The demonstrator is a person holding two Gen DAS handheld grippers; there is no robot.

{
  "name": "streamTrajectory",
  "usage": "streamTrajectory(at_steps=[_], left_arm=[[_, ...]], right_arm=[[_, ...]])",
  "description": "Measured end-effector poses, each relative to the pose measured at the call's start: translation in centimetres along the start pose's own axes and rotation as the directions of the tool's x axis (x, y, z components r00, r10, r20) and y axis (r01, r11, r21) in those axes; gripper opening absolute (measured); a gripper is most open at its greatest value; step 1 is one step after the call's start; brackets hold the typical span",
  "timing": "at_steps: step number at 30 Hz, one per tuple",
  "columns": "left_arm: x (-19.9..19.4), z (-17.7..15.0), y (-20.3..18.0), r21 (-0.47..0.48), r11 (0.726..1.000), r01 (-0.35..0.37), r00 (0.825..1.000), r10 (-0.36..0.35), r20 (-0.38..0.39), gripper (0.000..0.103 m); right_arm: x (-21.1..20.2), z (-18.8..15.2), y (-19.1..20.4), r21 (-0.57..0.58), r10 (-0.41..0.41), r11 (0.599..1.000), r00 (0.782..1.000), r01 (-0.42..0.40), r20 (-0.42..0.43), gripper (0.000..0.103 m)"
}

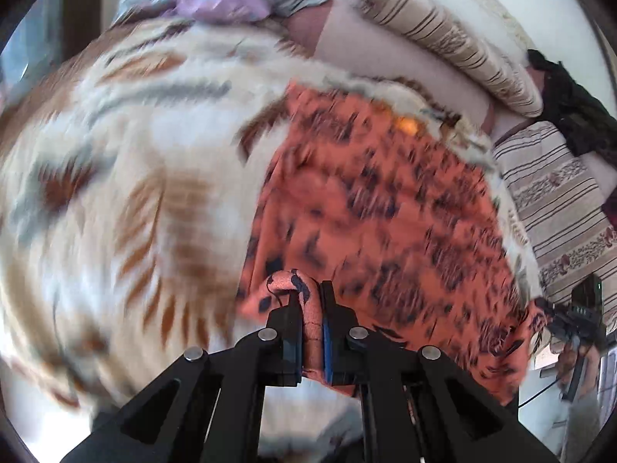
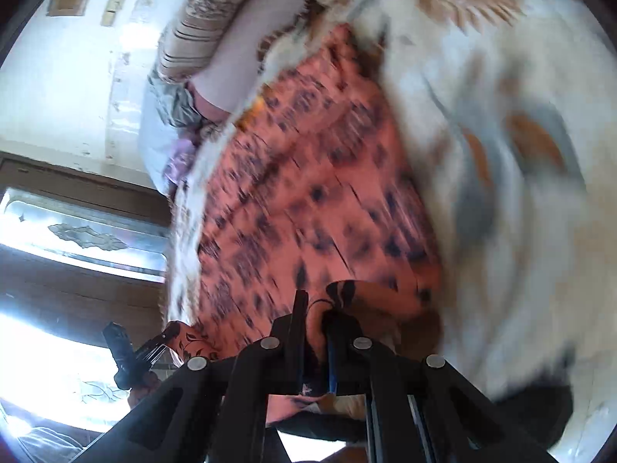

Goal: Fold small clothes

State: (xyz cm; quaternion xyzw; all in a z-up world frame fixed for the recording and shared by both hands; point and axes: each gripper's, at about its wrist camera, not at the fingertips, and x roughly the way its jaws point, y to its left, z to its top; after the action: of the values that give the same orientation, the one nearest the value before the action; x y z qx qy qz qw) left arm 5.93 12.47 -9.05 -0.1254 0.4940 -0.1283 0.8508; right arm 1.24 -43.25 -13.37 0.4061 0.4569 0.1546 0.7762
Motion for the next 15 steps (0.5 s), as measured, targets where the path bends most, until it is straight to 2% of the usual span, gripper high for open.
streamTrajectory(at_steps=[3,5,6,7,8,9,10,11,12,14,15], left_arm=[[1.0,8.1,-0.7,0.010,0.998,0.061,0.993,-0.062,0.102,0.008],[2.7,13.1,-1.0,0.011,0.999,0.041,0.981,-0.042,0.192,0.011],[4.0,14.9,-0.9,0.010,0.999,0.033,0.973,-0.034,0.229,0.021],[5.9,16.6,-0.6,0.014,0.999,0.031,0.970,-0.034,0.240,0.050],[8.5,18.0,-0.1,0.011,0.999,0.036,0.977,-0.037,0.210,0.064],[11.4,18.9,0.6,-0.026,0.999,-0.024,0.987,0.028,0.158,0.078],[13.5,19.3,1.3,-0.043,0.995,-0.085,0.991,0.089,0.103,0.077],[14.9,19.4,2.4,-0.061,0.990,-0.130,0.990,0.133,0.048,0.076],[14.7,18.8,3.3,-0.097,0.986,-0.134,0.989,0.140,0.050,0.076],[12.7,17.2,4.8,-0.141,0.987,-0.075,0.988,0.094,0.126,0.077],[11.5,16.2,5.1,-0.132,0.988,-0.078,0.984,0.098,0.147,0.077]], right_arm=[[-1.1,8.1,2.2,-0.040,0.072,0.997,0.988,-0.068,0.135,0.008],[-1.0,12.9,3.0,-0.035,0.093,0.996,0.971,-0.087,0.222,0.008],[-0.4,15.1,2.6,-0.001,0.097,0.995,0.961,-0.100,0.259,0.009],[0.6,16.9,2.1,0.005,0.077,0.997,0.959,-0.081,0.273,0.019],[2.3,18.5,1.4,-0.009,0.033,0.999,0.966,-0.032,0.257,0.051],[4.0,19.5,0.0,0.027,-0.029,0.999,0.969,0.023,0.244,0.073],[5.4,19.7,-1.4,0.099,-0.100,0.992,0.968,0.079,0.229,0.085],[6.5,19.4,-2.5,0.140,-0.139,0.984,0.971,0.112,0.195,0.085],[6.6,18.7,-2.8,0.132,-0.126,0.986,0.972,0.101,0.196,0.085],[5.4,16.2,-2.2,0.076,-0.118,0.992,0.966,0.103,0.231,0.085],[4.9,15.3,-1.8,0.040,-0.125,0.992,0.965,0.119,0.231,0.085]])
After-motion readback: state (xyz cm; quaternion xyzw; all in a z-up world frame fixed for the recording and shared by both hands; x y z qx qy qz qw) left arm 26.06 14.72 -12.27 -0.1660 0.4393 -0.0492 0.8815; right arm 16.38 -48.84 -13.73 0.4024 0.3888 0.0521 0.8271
